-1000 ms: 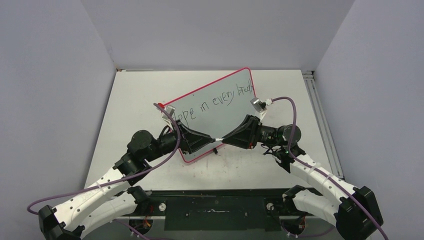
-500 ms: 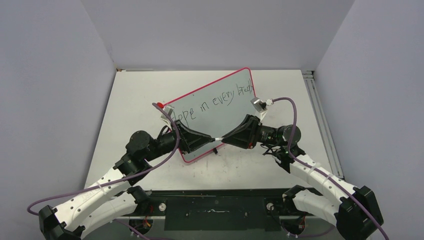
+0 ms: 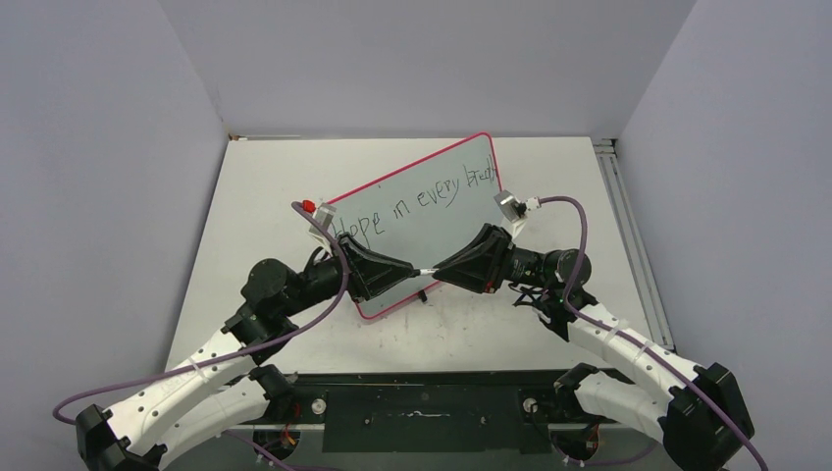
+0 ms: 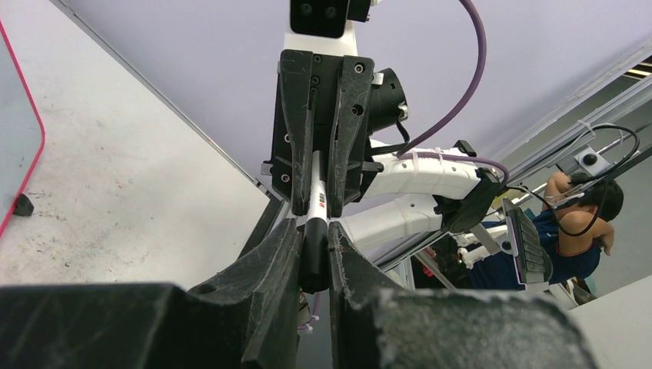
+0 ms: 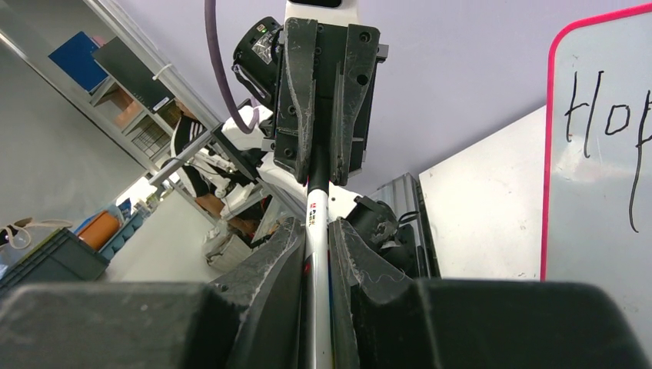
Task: Write a sentence on the whiteboard
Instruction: Close the whiteboard marker at the center of the board, then place the whiteboard marker at the center of the board.
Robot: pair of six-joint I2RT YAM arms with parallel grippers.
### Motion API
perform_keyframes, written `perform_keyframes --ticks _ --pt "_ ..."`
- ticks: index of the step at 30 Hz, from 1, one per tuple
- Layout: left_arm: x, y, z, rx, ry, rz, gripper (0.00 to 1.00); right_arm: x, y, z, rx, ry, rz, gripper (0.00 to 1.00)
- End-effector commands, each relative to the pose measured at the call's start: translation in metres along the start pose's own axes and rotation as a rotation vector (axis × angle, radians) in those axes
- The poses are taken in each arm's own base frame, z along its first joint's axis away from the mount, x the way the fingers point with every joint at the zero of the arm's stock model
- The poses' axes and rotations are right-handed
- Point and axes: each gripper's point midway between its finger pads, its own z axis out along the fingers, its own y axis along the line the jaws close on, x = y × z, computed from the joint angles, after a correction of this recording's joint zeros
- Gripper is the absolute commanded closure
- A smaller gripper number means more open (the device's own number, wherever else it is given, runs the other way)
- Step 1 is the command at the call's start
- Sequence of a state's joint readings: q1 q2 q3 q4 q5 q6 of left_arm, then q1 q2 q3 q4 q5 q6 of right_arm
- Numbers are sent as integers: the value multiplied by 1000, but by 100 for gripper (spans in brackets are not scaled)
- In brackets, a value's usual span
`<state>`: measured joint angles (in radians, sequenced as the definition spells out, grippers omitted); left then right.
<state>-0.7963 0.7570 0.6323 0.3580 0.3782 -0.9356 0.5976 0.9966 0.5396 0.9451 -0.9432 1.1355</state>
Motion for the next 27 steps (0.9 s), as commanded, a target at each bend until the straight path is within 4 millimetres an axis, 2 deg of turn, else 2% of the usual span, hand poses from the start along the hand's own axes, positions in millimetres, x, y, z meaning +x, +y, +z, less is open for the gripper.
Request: perform_keyframes --ticks 1,14,18,21,22,25,27 --pt "21 2 6 33 80 2 100 -1 20 14 -81 8 -71 95" --pt "50 -1 20 44 190 17 100 2 20 19 -73 31 -87 95" --pt "50 2 21 26 197 31 100 2 18 19 -55 35 -91 95" --pt "39 10 18 -41 181 82 98 2 9 18 10 51 -120 95" --pt "33 13 16 -67 172 101 91 0 2 17 55 50 -138 95" --pt "14 29 4 -174 157 166 53 0 -32 5 293 96 -148 95" --pt "-3 43 -9 -273 146 223 34 4 -55 -10 445 131 -145 95"
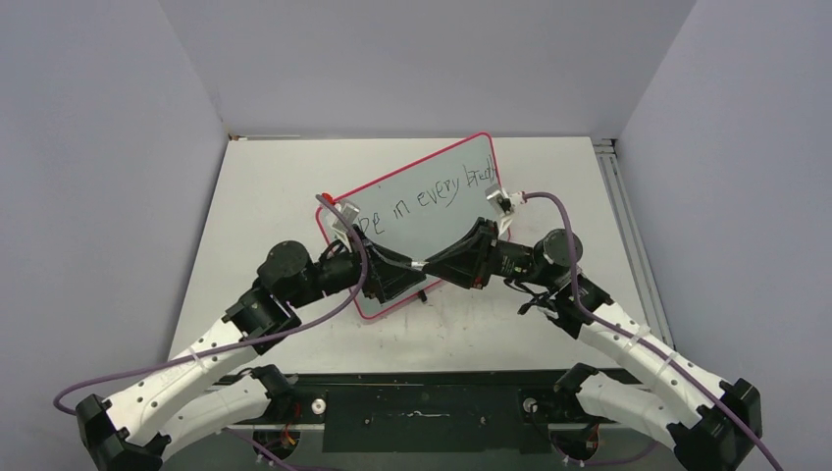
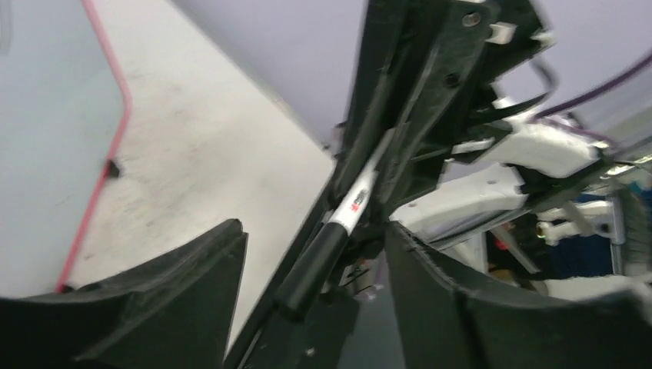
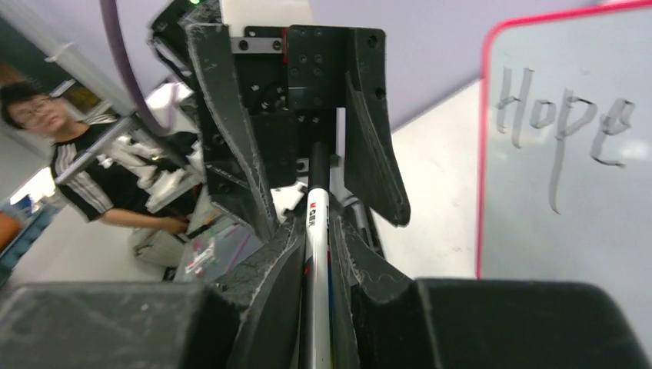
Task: Write a sentence on the whiteboard
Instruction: Place the whiteboard marker at the center of the board.
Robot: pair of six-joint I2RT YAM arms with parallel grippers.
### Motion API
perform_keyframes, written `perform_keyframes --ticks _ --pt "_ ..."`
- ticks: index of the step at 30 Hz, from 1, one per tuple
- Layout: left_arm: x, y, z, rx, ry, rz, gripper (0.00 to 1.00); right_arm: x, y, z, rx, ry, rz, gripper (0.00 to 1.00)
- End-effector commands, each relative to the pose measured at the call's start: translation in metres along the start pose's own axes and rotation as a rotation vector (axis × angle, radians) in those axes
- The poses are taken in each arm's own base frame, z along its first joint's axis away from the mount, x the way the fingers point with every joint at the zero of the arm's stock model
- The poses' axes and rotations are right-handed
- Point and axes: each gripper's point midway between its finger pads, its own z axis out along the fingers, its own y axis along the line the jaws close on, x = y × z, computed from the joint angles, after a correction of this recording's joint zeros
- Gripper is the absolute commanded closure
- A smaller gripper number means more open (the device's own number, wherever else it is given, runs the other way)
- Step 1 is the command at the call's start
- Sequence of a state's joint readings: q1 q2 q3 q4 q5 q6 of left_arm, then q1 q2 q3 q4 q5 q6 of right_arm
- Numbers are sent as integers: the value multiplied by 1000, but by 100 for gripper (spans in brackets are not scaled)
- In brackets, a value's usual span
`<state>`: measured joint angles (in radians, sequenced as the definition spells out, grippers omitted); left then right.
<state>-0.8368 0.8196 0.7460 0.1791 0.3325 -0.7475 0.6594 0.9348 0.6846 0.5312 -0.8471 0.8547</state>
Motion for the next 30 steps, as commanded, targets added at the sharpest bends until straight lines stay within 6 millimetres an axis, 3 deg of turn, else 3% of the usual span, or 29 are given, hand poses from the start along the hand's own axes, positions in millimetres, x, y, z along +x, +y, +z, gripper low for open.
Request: perform_keyframes --ticks 1,3,5,14,17,19,24,30 --pt "-13 41 -26 -231 66 115 26 24 -60 -22 365 126 -23 95" --pt "-32 54 -43 -317 46 174 16 37 -74 -34 444 162 8 95" --pt "-52 63 -56 -384 37 219 11 53 -85 -46 510 197 47 95" --pt "-113 93 -98 -598 -67 337 6 129 -143 -104 845 390 224 94" --pt "-135 123 -122 -761 -171 361 5 148 -159 -117 901 426 267 94" --pt "-150 150 -149 -914 -282 361 3 155 -166 -120 907 429 287 93" --pt "-148 199 -182 -1062 -369 314 3 172 -185 -138 982 459 335 89" --pt "-141 213 -201 -1138 -353 315 3 185 -203 -155 1066 466 358 79"
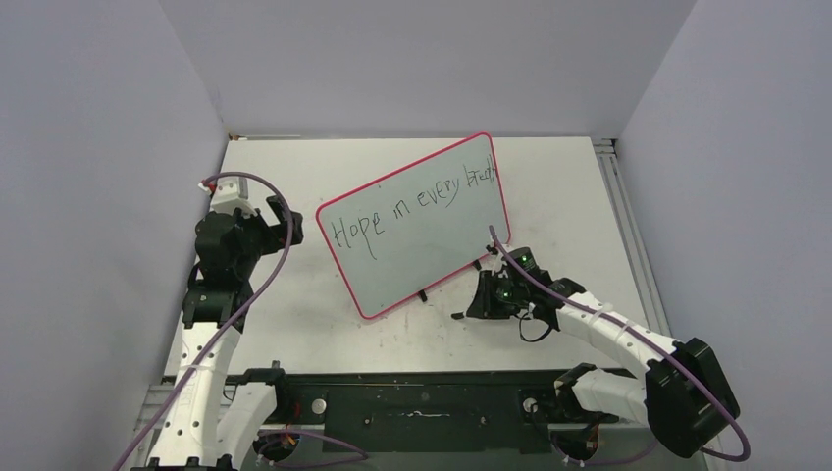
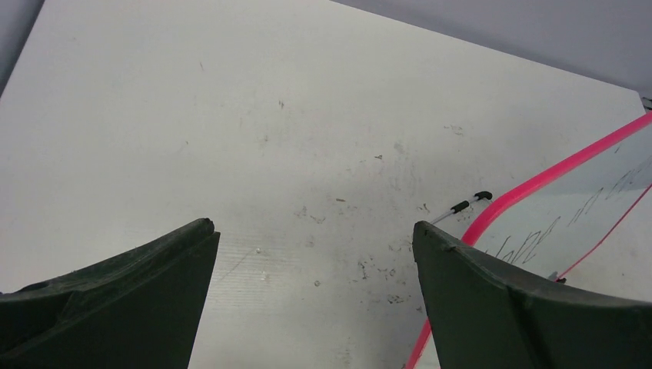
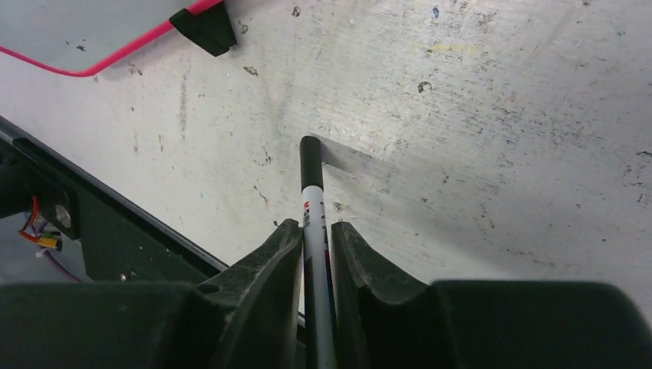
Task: Write a sentence on the whiteboard
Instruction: Place the whiteboard marker at the center of the board, then reset both arms
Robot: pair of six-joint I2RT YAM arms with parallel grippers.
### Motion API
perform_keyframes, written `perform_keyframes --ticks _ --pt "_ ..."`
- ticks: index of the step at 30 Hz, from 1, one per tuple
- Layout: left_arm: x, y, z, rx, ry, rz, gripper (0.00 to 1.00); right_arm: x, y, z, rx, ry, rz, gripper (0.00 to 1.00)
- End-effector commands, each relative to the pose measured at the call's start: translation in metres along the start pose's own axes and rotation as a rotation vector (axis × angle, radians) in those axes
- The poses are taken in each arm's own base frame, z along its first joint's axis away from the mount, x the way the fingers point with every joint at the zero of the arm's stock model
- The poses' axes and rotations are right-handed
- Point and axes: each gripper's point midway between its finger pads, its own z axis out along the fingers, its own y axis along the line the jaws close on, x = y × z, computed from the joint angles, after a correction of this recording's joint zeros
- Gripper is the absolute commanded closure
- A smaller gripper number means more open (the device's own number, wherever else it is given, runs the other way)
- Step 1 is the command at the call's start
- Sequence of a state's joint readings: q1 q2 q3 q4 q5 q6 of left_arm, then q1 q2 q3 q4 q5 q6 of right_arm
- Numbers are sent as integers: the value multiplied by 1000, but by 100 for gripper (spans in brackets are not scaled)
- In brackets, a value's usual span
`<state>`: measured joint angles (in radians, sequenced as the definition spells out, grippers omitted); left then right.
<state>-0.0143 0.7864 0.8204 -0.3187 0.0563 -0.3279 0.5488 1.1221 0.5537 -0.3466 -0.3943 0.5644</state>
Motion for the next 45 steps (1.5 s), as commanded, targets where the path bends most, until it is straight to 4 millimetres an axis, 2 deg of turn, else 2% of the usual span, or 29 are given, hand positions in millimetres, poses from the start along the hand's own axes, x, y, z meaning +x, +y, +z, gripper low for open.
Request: perform_keyframes --ticks 1,5,8,13,14,15,21,26,30,35,45 --pt "-30 2 -3 -21 -117 30 3 -7 -17 8 65 -42 7 75" --pt "-26 4 -1 -22 -102 35 4 -12 -30 9 137 -63 14 56" --pt "-26 10 -2 -55 -108 40 4 -23 -34 3 179 -112 12 33" --pt "-26 18 -6 -99 -125 44 4 -48 -41 -13 264 -202 -18 3" --pt "-26 20 -7 -109 -130 44 4 -54 -43 -18 286 -222 -21 4" --pt "-26 22 -7 -118 -133 39 4 -60 -45 -22 309 -241 -26 9" --pt "-30 34 -18 -193 -158 22 4 -113 -60 -72 502 -449 -39 10" --pt "-33 33 -28 -186 -184 61 4 -157 -43 -134 504 -766 -106 10" --pt "-31 28 -28 -159 -176 83 4 -171 -30 -170 453 -968 -169 10" --pt "-31 26 -29 -148 -175 92 4 -171 -28 -182 448 -1020 -176 10" --pt "-30 24 -29 -138 -163 106 4 -171 -29 -185 459 -1024 -169 10"
